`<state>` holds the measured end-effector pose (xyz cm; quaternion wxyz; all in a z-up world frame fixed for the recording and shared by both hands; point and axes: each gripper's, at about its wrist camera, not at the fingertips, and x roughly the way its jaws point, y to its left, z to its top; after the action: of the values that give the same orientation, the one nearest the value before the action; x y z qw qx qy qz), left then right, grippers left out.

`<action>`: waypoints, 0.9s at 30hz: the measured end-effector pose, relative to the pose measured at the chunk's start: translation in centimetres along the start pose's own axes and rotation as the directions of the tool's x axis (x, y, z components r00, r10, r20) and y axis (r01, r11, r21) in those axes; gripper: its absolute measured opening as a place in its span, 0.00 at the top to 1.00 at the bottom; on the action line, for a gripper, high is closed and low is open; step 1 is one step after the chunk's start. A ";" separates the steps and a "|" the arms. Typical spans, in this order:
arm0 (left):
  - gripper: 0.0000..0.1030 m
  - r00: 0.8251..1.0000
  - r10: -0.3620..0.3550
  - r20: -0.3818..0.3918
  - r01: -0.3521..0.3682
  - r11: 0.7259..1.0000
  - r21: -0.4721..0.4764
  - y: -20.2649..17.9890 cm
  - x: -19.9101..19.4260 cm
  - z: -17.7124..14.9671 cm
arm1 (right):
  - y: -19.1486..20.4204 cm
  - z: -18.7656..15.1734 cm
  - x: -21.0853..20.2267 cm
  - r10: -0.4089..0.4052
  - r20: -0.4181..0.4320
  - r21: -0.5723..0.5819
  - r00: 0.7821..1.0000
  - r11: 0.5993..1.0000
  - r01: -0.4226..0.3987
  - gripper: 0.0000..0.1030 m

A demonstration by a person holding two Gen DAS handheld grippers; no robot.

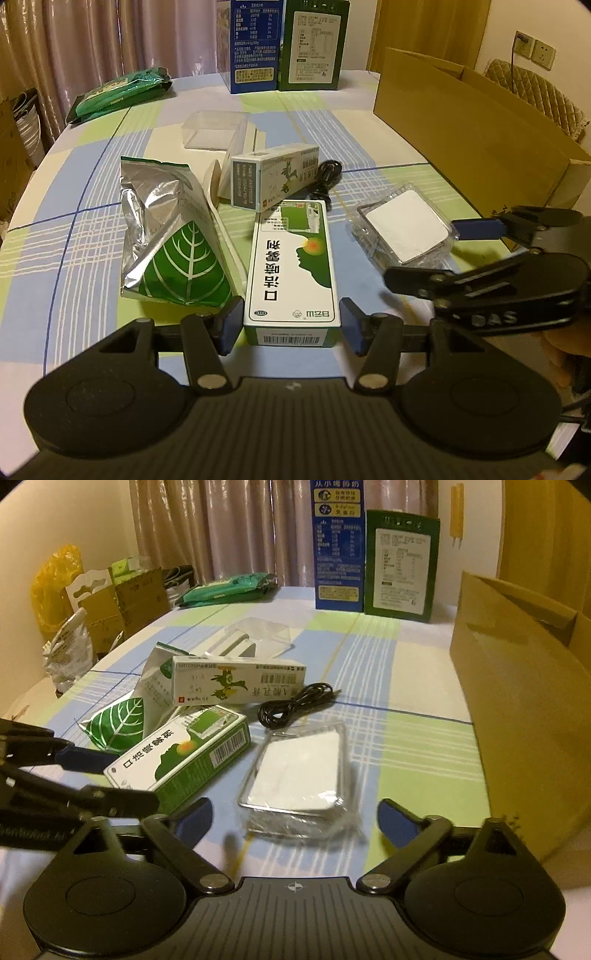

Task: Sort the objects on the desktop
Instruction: 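Grasp the throat spray box with the left tool while the right tool grasps the plastic tray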

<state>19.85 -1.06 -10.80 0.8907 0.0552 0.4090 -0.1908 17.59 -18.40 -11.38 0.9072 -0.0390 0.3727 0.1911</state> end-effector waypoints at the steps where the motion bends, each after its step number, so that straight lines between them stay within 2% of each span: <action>1: 0.51 1.000 0.000 0.003 0.000 1.000 0.003 0.0 0.0 0.0 | 0.1 0.1 0.3 -0.002 -0.004 -0.002 1.000 1.000 0.002 0.16; 5: 0.50 1.000 -0.012 0.003 0.012 1.000 -0.013 0.3 0.1 -0.1 | 0.3 0.4 1.5 -0.018 -0.021 -0.010 1.000 1.000 0.017 0.29; 7: 0.50 1.000 -0.006 0.004 0.006 1.000 -0.005 0.1 0.2 -0.1 | 0.1 0.4 1.8 -0.018 -0.028 -0.009 0.999 1.000 0.017 0.41; 8: 0.50 1.000 -0.001 0.007 0.001 1.000 0.003 0.0 0.2 -0.1 | 0.1 0.4 1.7 -0.021 -0.025 -0.008 0.999 1.000 0.021 0.43; 18: 0.50 0.998 0.058 0.019 -0.060 0.994 0.092 -1.9 1.5 0.5 | -1.9 -1.5 -1.4 -0.083 -0.047 0.065 0.995 0.994 0.086 0.45; 24: 0.50 0.999 0.031 -0.012 -0.029 0.994 0.104 -4.1 0.0 -1.0 | -3.0 -3.2 -4.4 -0.078 -0.065 0.110 0.995 0.990 0.085 0.45; 27: 0.50 1.000 0.030 -0.005 -0.028 0.987 0.156 -6.0 -1.1 -1.8 | -3.2 -4.3 -6.0 -0.074 -0.076 0.126 0.994 0.989 0.083 0.45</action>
<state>15.62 -5.81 -10.86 0.8848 0.1312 0.3953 -0.2089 12.08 -24.21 -10.61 0.9008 -0.0017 0.4146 0.1291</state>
